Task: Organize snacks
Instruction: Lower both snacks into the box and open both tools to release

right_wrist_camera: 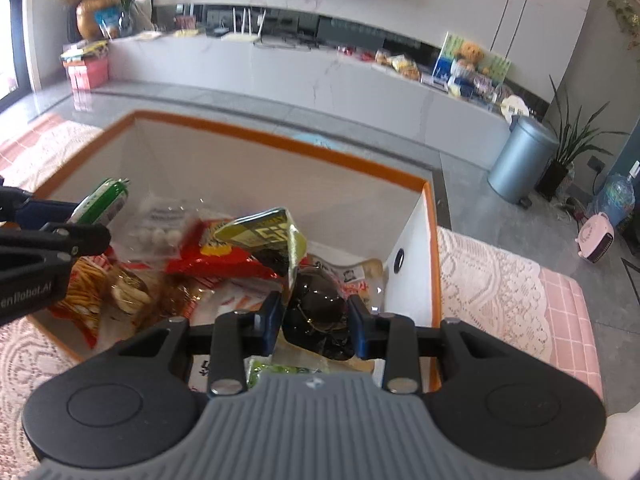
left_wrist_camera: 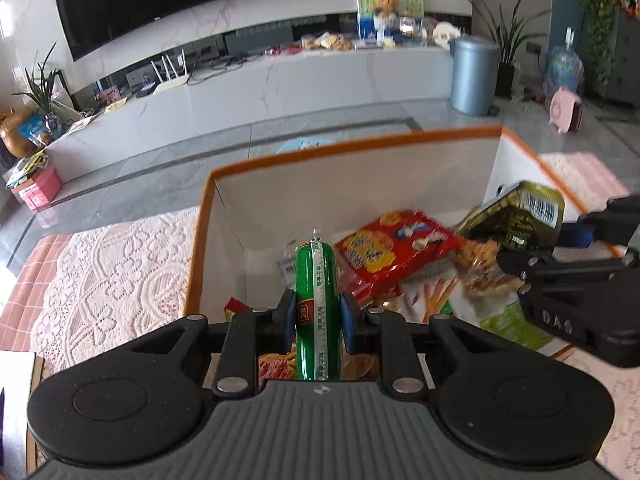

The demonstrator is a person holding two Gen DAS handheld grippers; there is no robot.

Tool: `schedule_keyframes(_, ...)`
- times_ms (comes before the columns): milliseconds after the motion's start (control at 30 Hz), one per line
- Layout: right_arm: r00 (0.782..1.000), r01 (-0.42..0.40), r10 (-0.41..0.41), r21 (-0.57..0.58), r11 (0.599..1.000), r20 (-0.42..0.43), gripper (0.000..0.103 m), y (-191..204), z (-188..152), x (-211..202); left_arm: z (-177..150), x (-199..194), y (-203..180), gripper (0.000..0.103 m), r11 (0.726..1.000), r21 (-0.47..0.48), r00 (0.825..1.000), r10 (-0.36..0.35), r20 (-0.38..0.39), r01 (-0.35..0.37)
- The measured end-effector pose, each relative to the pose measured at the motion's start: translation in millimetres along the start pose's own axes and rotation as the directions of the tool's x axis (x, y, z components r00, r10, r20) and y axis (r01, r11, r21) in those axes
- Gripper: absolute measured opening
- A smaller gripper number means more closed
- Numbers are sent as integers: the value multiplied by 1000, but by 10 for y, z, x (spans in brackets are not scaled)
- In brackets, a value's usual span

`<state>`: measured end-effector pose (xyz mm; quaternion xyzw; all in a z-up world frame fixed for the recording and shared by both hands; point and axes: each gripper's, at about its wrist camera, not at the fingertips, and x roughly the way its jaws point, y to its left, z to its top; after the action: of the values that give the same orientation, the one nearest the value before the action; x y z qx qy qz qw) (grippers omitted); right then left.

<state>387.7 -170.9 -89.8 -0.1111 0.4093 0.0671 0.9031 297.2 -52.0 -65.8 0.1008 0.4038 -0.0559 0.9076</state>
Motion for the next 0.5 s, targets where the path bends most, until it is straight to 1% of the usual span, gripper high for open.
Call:
schedule_keyframes(233, 997, 19, -23, -53, 998, -75, 33, 95, -21, 260, 14, 192, 10, 25, 1000, 0, 997, 14, -70, -14)
schedule_keyframes(433, 986, 55, -67, -80, 995, -152, 33, 133, -44, 439, 19, 283, 4, 25, 1000, 13, 991, 17, -131, -16)
schedule_keyframes(500, 984, 56, -68, -78, 995, -163, 33, 129, -42, 465, 24, 290, 2, 25, 1000, 16, 990, 15, -140, -13)
